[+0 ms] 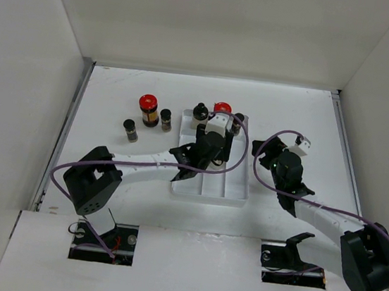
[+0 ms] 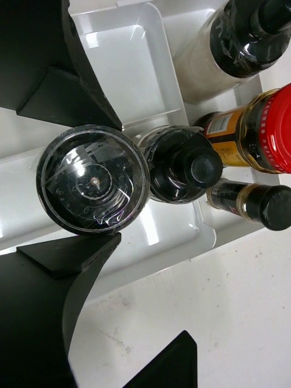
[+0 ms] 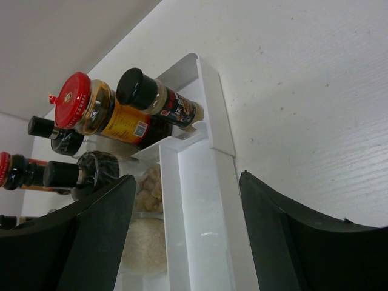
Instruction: Organize the condiment bottles
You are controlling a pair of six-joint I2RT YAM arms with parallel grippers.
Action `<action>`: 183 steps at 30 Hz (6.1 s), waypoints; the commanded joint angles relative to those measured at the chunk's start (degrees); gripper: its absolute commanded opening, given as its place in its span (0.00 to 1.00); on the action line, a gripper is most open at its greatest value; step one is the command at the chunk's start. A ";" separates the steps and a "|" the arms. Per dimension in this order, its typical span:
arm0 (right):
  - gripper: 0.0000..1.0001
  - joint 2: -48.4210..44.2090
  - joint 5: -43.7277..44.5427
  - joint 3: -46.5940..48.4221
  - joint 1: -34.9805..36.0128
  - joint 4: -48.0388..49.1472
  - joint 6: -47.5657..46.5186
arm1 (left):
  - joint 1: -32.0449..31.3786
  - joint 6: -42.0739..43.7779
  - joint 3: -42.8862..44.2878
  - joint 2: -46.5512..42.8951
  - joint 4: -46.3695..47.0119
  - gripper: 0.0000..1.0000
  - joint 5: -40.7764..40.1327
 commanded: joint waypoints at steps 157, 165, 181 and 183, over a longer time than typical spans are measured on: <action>0.77 2.95 -2.66 2.41 1.02 4.89 -1.25 | 15.89 1.89 -0.43 -8.28 2.33 0.80 0.80; 0.77 3.30 -2.66 2.50 1.02 5.07 -1.33 | 23.96 -1.71 -2.54 -11.80 -0.22 0.73 1.49; 0.77 3.92 -2.93 2.76 1.10 5.24 -1.42 | 31.01 -1.11 4.75 2.08 -1.46 0.66 4.23; 0.77 3.83 -2.93 2.67 1.10 5.24 -1.42 | 31.27 -1.10 5.45 3.13 -1.45 0.63 4.40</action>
